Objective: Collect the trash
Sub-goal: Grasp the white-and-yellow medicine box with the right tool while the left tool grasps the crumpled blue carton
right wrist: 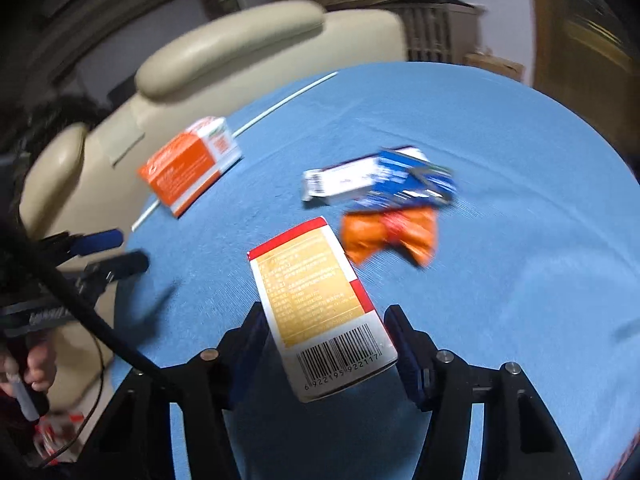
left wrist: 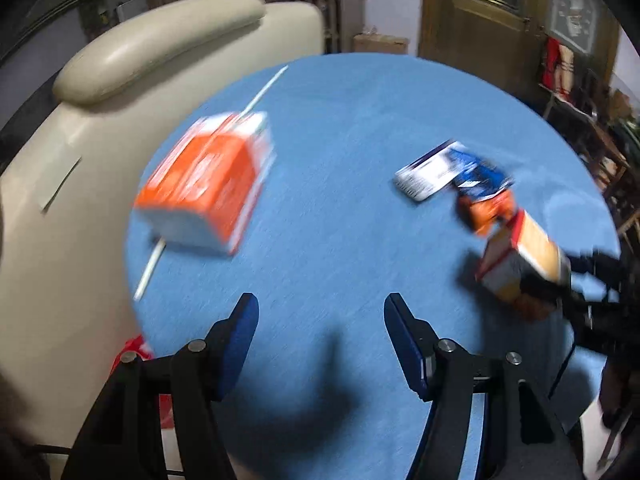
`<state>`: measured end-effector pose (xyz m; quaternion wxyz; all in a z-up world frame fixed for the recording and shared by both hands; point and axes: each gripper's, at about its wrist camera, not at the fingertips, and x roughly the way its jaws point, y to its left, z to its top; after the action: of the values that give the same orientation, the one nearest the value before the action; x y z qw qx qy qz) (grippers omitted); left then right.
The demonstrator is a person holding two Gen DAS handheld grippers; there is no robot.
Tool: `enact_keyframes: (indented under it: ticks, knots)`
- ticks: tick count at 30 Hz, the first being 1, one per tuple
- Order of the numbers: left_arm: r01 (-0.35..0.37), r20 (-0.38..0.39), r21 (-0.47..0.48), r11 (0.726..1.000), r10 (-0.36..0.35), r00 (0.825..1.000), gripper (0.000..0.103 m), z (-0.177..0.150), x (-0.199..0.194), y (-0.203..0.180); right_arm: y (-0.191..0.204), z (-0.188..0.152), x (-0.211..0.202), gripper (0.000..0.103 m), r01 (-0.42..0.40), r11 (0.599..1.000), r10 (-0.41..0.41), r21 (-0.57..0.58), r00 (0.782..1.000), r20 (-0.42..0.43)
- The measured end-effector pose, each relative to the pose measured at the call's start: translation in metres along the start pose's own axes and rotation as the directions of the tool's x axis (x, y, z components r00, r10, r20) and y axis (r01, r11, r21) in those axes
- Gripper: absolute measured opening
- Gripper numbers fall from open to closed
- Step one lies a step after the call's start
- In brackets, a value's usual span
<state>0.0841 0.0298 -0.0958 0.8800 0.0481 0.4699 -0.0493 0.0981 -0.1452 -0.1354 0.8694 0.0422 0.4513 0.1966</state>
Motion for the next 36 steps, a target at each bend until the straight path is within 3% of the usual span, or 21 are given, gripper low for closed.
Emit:
enact_keyframes:
  ticks: [6,11,14,21,23,25,32,36]
  knots:
    - [0.138,-0.008,0.092,0.986,-0.138,0.99,0.067,0.047,0.012,-0.064,-0.047,-0.035,-0.055,0.063,0.038,0.983,-0.052,0.18,0.996,0.074]
    - [0.225,-0.084,0.101,0.969,-0.217,0.972,0.073,0.082,0.047,-0.12,-0.071,-0.061,-0.086,0.063,0.05,0.963,-0.085,0.266,0.989,0.124]
    - [0.226,-0.128,0.079,0.971,-0.215,0.968,0.073,0.098,0.068,-0.139,-0.084,-0.075,-0.096,0.063,0.022,0.947,-0.073,0.319,0.986,0.15]
    - [0.13,-0.182,0.104,0.986,-0.109,0.977,0.072,0.116,0.108,-0.169,-0.097,-0.09,-0.098,0.063,-0.058,0.928,-0.014,0.369,0.982,0.188]
    - [0.133,-0.188,0.091,0.987,-0.114,0.975,0.056,0.115,0.115,-0.168,-0.096,-0.092,-0.101,0.063,-0.065,0.931,-0.008,0.36,0.98,0.199]
    - [0.155,-0.184,0.098,0.983,-0.135,0.974,0.042,0.115,0.115,-0.169,-0.094,-0.094,-0.1,0.063,-0.068,0.934,-0.007,0.352,0.978,0.207]
    - [0.163,-0.149,0.108,0.981,-0.147,0.978,0.041,0.103,0.101,-0.165,-0.093,-0.098,-0.103,0.063,-0.083,0.929,-0.005,0.362,0.972,0.235]
    - [0.148,-0.083,0.114,0.982,-0.139,0.987,0.041,0.098,0.076,-0.158,-0.09,-0.099,-0.11,0.063,-0.07,0.928,-0.025,0.365,0.968,0.251]
